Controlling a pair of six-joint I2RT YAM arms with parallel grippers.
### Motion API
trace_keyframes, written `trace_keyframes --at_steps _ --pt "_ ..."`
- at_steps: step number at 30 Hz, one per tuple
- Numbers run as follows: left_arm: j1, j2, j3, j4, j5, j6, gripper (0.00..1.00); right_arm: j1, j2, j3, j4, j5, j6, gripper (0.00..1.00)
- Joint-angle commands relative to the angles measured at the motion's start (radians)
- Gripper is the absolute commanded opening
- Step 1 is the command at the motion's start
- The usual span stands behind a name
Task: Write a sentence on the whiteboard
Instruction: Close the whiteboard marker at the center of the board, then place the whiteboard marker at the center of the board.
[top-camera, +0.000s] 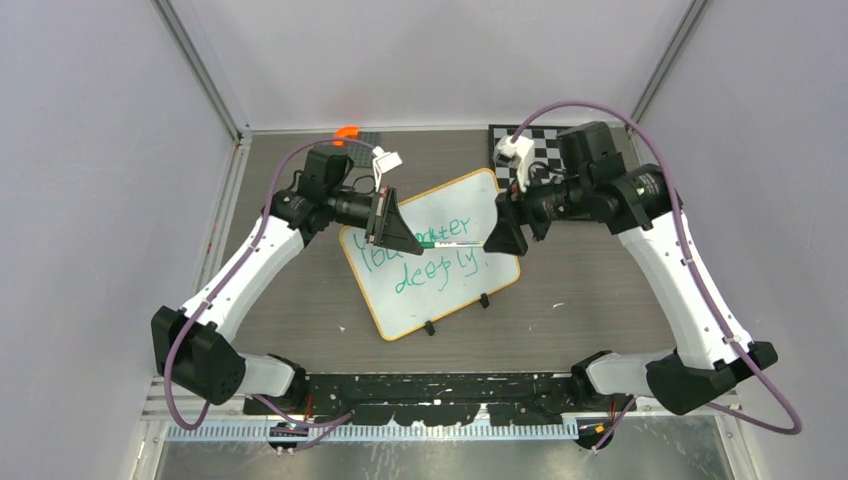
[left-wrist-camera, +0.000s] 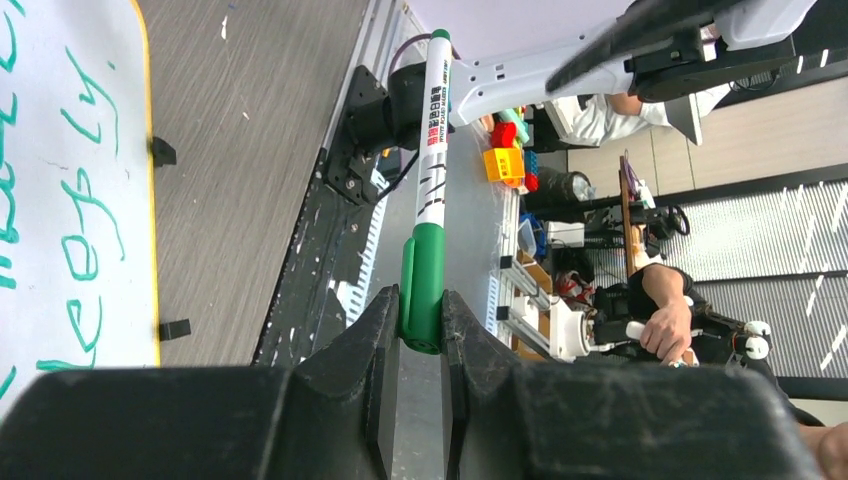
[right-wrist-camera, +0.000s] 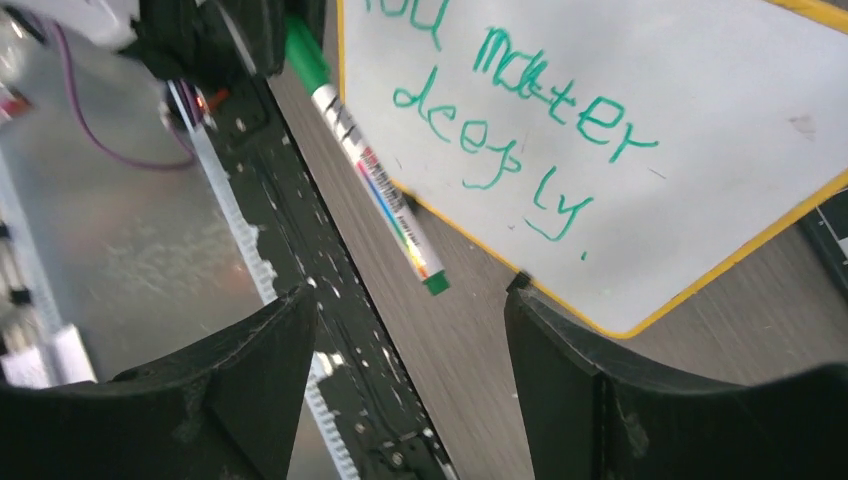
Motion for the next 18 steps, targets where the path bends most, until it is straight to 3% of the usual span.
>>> trace_keyframes --at_steps 1,10,18 --pt "-0.016 0.007 0.037 -0.065 -0.001 0.041 0.0 0.118 -0.02 0.06 -0.06 0.211 -0.148 0.72" --pt "-0.039 0.036 0.036 -0.074 -0.002 0.039 0.0 0.299 0.078 0.113 -0.06 0.371 -0.221 0.68" --pt "-0.054 0.058 0.046 -0.075 0.003 0.036 0.0 0.399 0.135 0.106 -0.029 0.413 -0.224 0.64"
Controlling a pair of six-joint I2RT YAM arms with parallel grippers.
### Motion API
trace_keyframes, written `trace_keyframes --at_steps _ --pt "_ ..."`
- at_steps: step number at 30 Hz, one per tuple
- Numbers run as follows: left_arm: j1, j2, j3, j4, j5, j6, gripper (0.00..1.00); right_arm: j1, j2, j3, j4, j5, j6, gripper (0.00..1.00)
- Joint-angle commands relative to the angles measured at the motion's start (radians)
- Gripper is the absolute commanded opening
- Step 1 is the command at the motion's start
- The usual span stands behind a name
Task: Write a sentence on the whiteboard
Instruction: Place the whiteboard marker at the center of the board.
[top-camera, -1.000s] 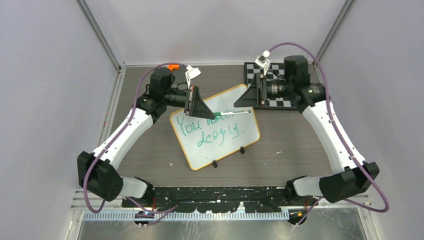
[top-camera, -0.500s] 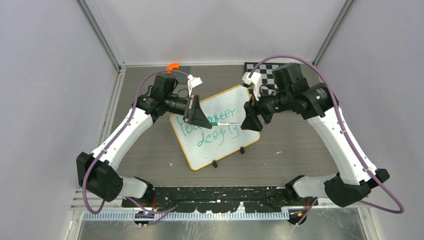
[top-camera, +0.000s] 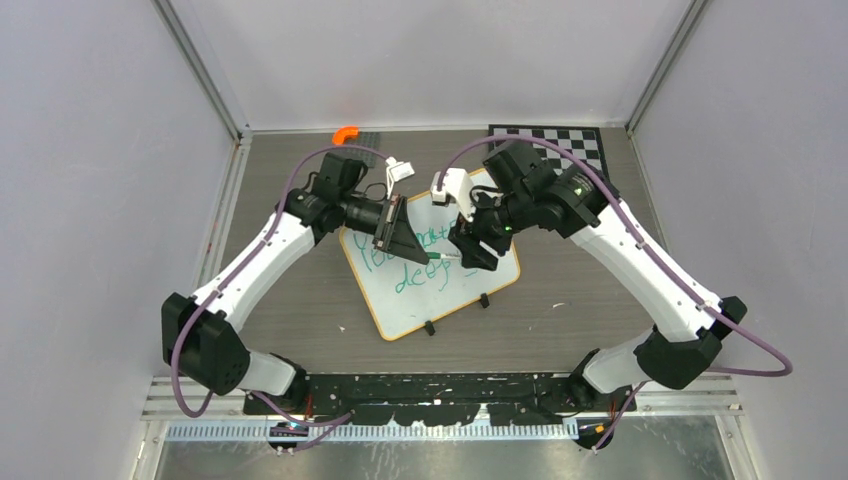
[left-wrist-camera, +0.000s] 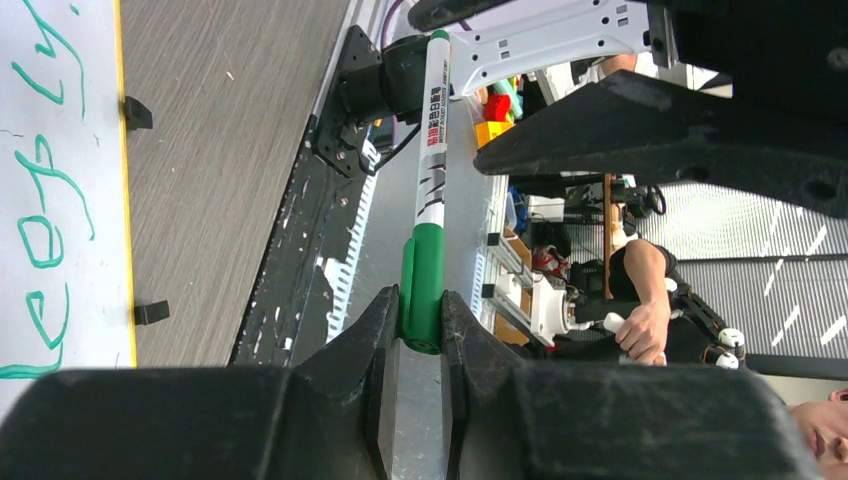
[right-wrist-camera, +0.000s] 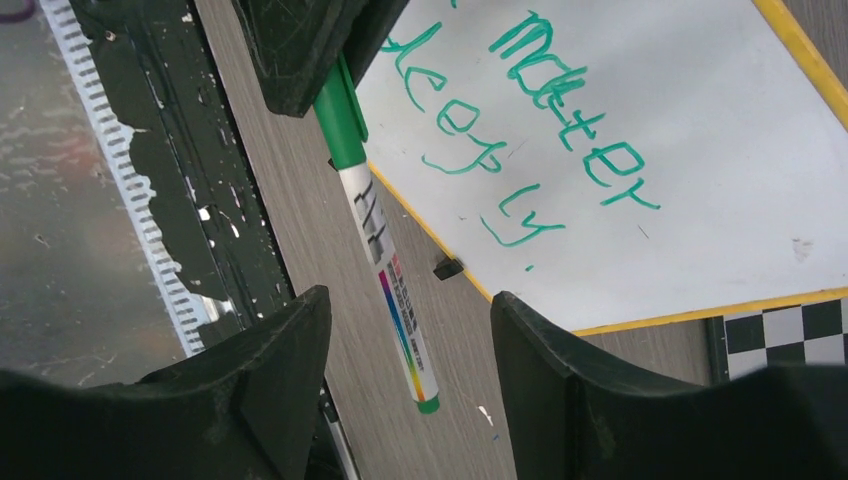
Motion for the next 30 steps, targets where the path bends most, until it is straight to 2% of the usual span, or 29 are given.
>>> trace_keyframes --at_steps 1,4,8,11,13,17,18,23,26,30 --pt "-0.01 0.01 0.047 -0.005 0.01 0.009 0.0 0.045 0.013 0.025 0.039 0.056 -0.018 0.62" --pt "-0.013 0.01 0.046 -0.005 0.011 0.009 0.0 0.073 0.024 0.017 0.039 0.083 -0.031 0.53" --pt "-0.013 0.001 0.04 -0.005 0.013 0.009 0.0 0.095 0.023 -0.011 0.035 0.108 -0.054 0.51" --pt "-0.013 -0.003 0.04 -0.006 0.016 0.006 0.0 0.112 0.023 -0.028 0.033 0.126 -0.068 0.45" --pt "-0.013 -0.002 0.042 -0.005 0.018 0.004 0.0 0.119 0.025 -0.029 0.033 0.132 -0.073 0.34" --pt "-0.013 -0.007 0.036 0.001 0.022 0.006 0.02 0.119 0.027 -0.019 0.032 0.131 -0.073 0.03" --pt "-0.013 -0.012 0.034 0.007 0.026 0.006 0.08 0.119 0.025 -0.02 0.032 0.133 -0.071 0.01" --pt "0.0 -0.028 0.065 -0.021 0.021 0.046 0.58 0.106 0.009 -0.027 0.036 0.136 -0.055 0.0" --pt "0.028 -0.034 0.1 -0.054 0.018 0.07 0.76 0.07 -0.011 -0.029 0.039 0.108 -0.037 0.0" --pt "0.07 -0.059 0.135 -0.065 0.013 0.076 0.92 -0.017 -0.059 -0.061 0.054 0.041 0.025 0.0"
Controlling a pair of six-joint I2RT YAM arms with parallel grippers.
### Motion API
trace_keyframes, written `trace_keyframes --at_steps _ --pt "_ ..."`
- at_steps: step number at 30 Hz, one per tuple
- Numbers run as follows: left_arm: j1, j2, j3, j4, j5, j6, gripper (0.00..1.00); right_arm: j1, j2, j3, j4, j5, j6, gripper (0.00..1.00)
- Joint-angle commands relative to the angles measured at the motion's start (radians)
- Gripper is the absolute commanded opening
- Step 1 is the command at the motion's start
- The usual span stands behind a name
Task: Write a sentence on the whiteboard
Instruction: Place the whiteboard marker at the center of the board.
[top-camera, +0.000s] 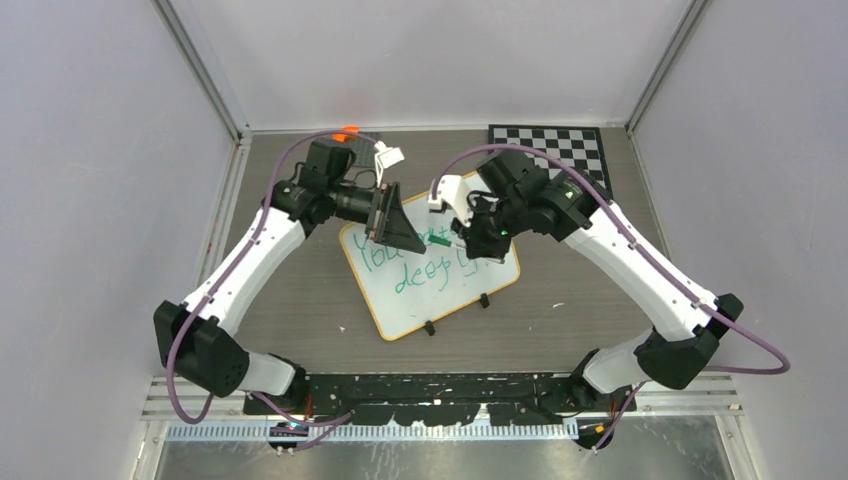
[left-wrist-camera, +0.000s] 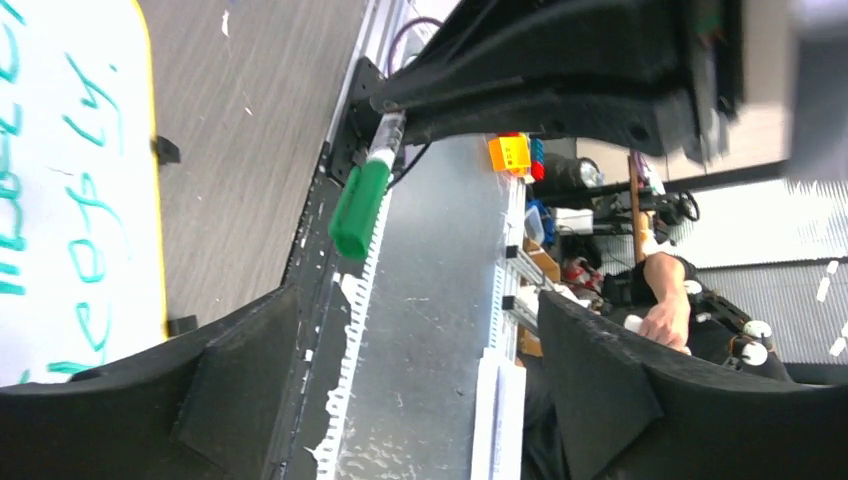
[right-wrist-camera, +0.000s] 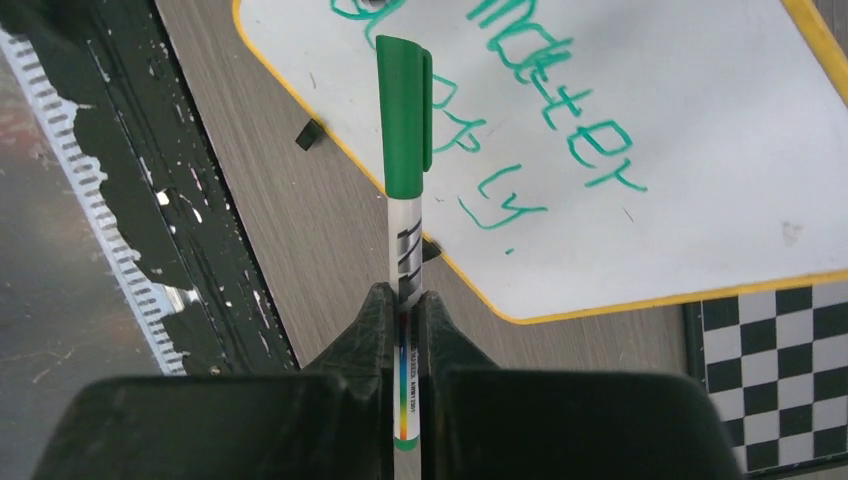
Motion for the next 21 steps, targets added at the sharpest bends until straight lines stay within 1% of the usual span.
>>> trace_keyframes --at_steps 1,2,4,8,11,16,19,21 --pt "0.055 -0.066 0.078 -0.023 -0.002 0.03 0.97 -0.089 -0.106 -0.04 0.055 -0.068 0.087 0.0" --pt "0.07 -0.069 0.089 -0.03 -0.01 0.033 0.99 -0.111 -0.128 -0.062 0.072 -0.081 0.111 0.0" --pt "0.102 -0.068 0.124 -0.057 -0.031 0.047 1.0 -0.174 -0.168 -0.101 0.11 -0.125 0.17 0.0" --pt "0.172 -0.041 0.234 -0.164 -0.118 0.109 1.0 -0.368 -0.213 -0.135 0.156 -0.251 0.292 0.0" --pt "0.241 -0.023 0.319 -0.235 -0.174 0.146 1.0 -0.513 -0.222 -0.162 0.167 -0.297 0.327 0.0" --pt "0.414 -0.006 0.427 -0.313 -0.203 0.187 1.0 -0.734 -0.215 -0.246 0.175 -0.282 0.331 0.0" --pt "0.54 -0.011 0.434 -0.369 -0.229 0.261 1.0 -0.85 -0.221 -0.314 0.17 -0.259 0.296 0.0" --pt "0.601 -0.004 0.426 -0.435 -0.241 0.334 1.0 -0.909 -0.23 -0.361 0.163 -0.238 0.251 0.0"
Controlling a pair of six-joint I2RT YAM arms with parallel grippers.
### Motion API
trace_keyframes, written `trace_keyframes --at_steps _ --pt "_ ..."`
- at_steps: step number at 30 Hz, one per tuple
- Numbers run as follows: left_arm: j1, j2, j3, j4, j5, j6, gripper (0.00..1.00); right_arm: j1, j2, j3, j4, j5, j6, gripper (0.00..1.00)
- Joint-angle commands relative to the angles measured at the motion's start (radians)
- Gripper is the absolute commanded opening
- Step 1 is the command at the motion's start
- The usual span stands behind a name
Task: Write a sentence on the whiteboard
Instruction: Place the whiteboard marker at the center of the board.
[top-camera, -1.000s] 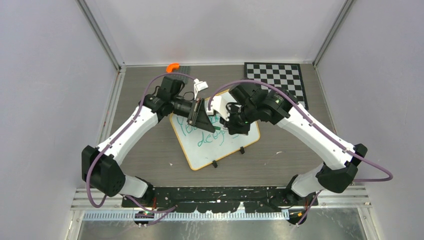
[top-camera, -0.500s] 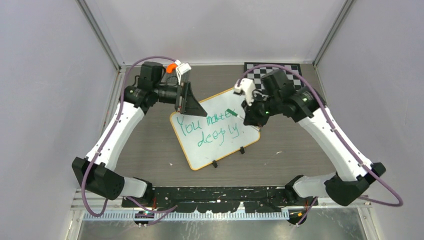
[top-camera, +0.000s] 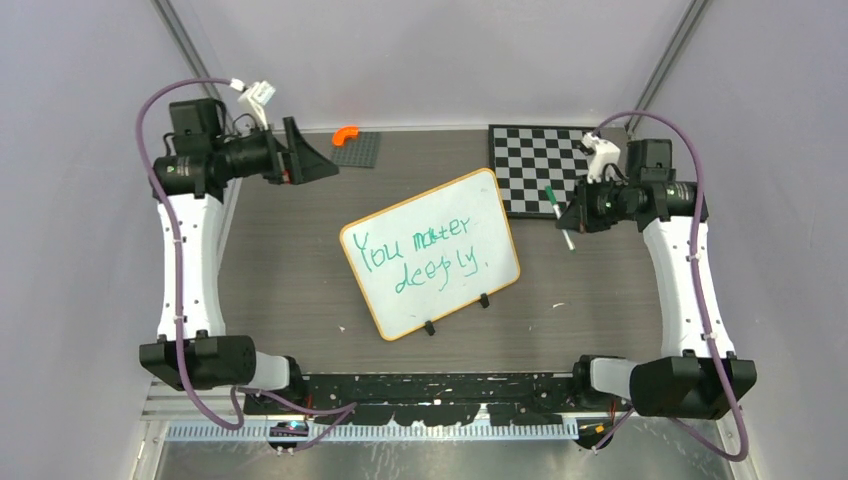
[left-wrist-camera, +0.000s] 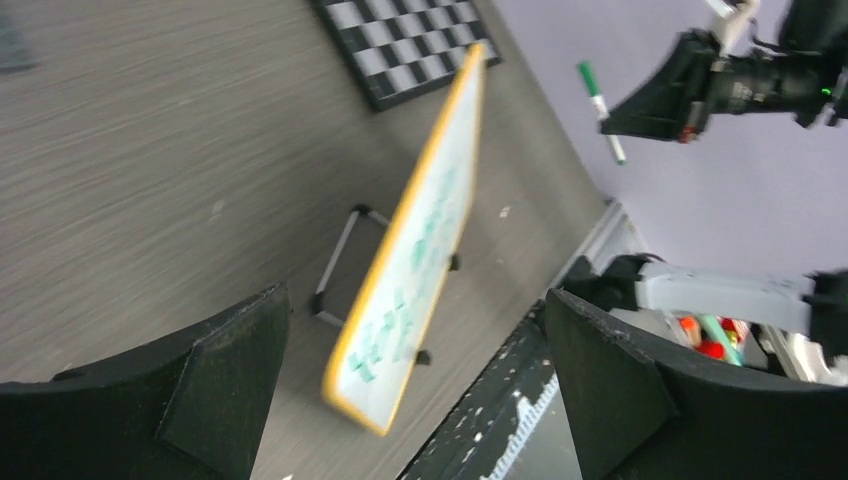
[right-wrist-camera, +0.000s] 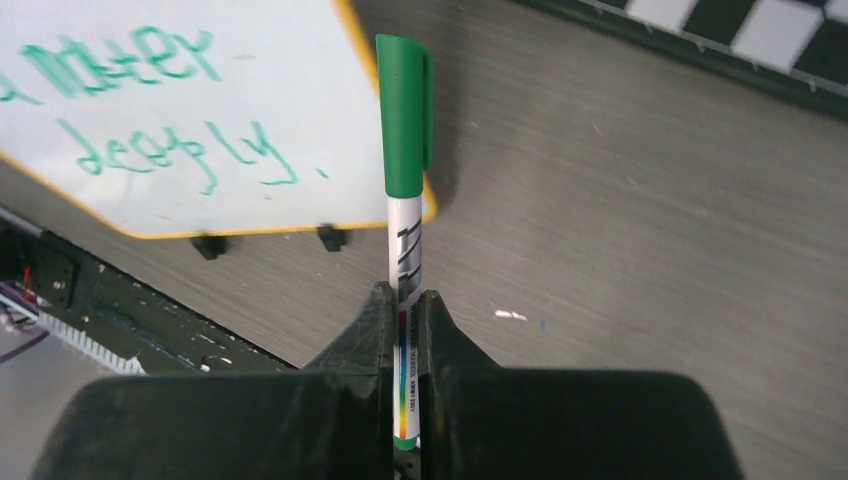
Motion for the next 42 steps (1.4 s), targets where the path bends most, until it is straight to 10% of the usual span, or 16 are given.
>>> trace_keyframes --at_steps 1,18,42 --pt "0.12 0.01 0.007 -0.18 -0.056 0.18 1.0 -0.117 -0.022 -0.089 0.01 0.03 -0.064 0.0" --pt "0.227 -0.129 -0.415 -0.181 -0.274 0.462 1.0 -0.252 0.092 -0.402 0.157 0.249 -0.212 0.0" --pt "0.227 -0.122 -0.487 -0.135 -0.258 0.435 1.0 -0.251 0.318 -0.457 0.406 0.353 -0.166 0.17"
